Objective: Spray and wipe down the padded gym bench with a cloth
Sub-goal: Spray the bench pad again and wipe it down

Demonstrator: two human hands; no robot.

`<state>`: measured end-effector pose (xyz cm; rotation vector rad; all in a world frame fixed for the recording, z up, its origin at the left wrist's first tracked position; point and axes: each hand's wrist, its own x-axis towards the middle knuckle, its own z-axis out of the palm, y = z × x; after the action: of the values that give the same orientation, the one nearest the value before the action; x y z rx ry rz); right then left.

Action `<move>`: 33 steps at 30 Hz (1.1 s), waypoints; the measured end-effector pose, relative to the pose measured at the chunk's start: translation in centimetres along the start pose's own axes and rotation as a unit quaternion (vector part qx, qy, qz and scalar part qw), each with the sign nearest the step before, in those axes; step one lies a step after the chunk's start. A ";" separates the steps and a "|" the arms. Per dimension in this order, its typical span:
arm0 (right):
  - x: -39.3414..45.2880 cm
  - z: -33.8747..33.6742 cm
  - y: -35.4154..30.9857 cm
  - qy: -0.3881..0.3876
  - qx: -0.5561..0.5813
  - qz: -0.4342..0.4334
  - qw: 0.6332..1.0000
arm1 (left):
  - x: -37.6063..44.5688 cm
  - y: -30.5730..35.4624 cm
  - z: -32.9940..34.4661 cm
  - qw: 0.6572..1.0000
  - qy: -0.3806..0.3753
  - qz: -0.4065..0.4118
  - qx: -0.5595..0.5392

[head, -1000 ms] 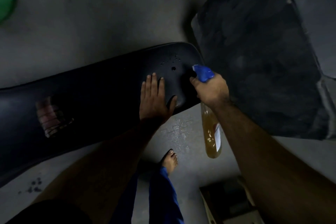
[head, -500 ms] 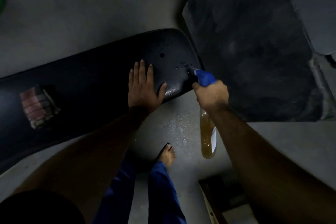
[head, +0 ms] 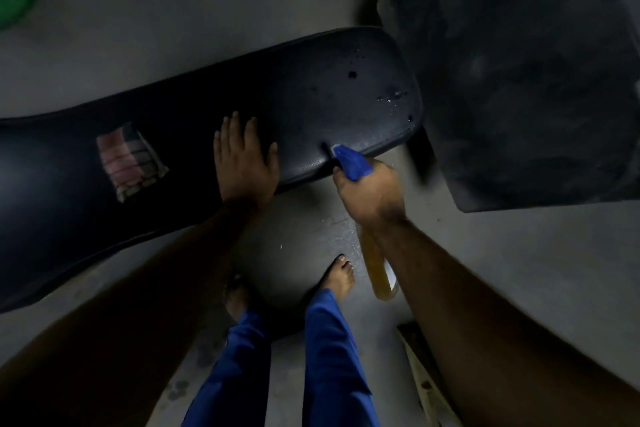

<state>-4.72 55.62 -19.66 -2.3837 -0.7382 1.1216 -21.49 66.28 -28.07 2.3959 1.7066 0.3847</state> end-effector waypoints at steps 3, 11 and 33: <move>-0.7 1.9 -0.3 0.033 0.010 0.011 0.999 | -0.1 -1.2 0.2 0.999 -0.033 0.007 -0.015; -2.9 4.4 -4.1 -0.019 0.007 -0.024 1.000 | -0.1 -5.1 -4.7 0.997 -0.042 0.021 -0.053; -8.8 12.3 -12.2 -0.025 -0.010 -0.088 0.996 | -1.7 -13.6 -11.9 0.987 -0.118 0.024 -0.103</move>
<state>-22.66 61.34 -15.15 -2.2622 -0.9601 1.1075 -37.96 69.01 -20.82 2.2359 1.4366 0.2560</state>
